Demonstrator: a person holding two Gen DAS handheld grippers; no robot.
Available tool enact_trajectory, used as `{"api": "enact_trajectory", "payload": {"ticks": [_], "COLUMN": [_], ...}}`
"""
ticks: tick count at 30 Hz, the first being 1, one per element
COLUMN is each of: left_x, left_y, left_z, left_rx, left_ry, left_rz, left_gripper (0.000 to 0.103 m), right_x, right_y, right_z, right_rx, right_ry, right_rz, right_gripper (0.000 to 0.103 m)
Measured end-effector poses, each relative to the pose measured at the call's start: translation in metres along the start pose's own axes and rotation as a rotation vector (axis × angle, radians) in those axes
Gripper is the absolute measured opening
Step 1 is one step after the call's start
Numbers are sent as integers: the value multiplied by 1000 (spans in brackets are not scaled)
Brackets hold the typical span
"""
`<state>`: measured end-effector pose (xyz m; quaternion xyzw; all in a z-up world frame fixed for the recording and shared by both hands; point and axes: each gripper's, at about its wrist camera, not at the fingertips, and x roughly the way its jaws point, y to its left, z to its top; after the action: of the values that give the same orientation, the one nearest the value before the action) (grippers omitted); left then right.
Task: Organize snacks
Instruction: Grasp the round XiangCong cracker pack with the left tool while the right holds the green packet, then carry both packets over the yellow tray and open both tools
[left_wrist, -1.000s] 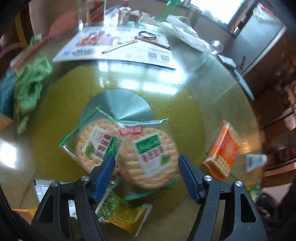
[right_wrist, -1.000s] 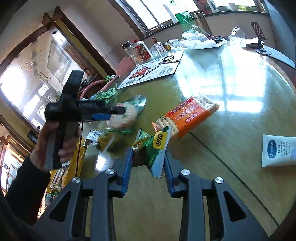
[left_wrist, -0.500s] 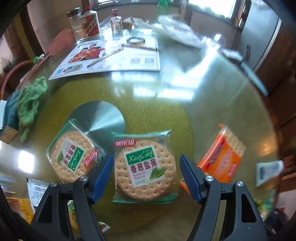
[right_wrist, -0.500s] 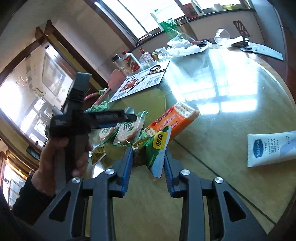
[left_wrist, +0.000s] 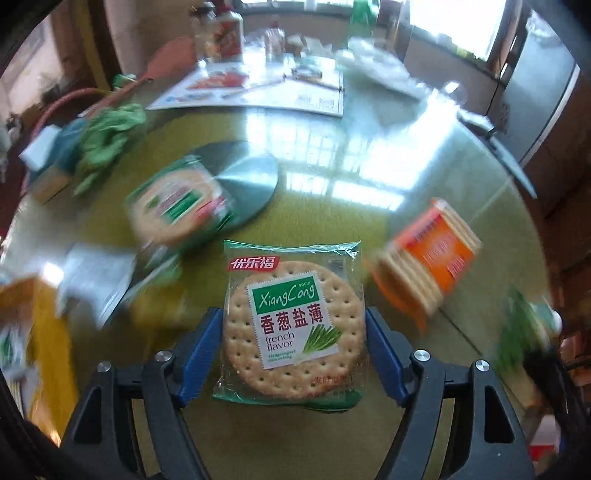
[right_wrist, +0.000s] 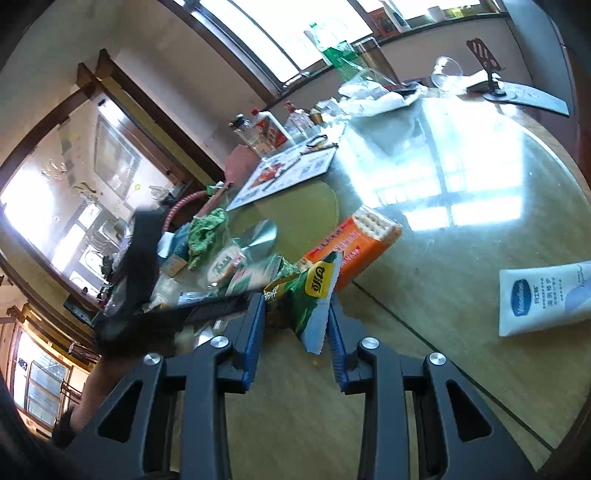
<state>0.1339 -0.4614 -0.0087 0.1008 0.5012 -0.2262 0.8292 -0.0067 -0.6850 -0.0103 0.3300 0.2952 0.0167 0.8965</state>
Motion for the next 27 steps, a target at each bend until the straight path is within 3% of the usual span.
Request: {"api": "enact_trajectory", "payload": {"ticks": [4, 9, 14, 17, 23, 27], "left_x": [-67, -133, -171, -188, -189, -170], "left_y": [28, 70, 133, 179, 268, 304], "left_z": [-54, -105, -126, -138, -144, -133], "left_rx": [-119, -210, -300, -373, -480, -516], "left_ry": [-109, -228, -282, -328, -337, -308], "left_rz": [-139, -182, -116, -88, -8, -26], "left_gripper": [75, 75, 75, 75, 75, 76], "right_x": [4, 1, -4, 13, 74, 121], "right_y": [12, 49, 118, 168, 246, 277], "right_z": [-3, -16, -45, -65, -102, -113], "right_rx": [-40, -122, -240, -324, -457, -503], "right_ry": [14, 60, 142, 218, 375, 455], "right_rz": [87, 127, 237, 279, 298, 260], "right_gripper": [34, 34, 34, 34, 34, 34]}}
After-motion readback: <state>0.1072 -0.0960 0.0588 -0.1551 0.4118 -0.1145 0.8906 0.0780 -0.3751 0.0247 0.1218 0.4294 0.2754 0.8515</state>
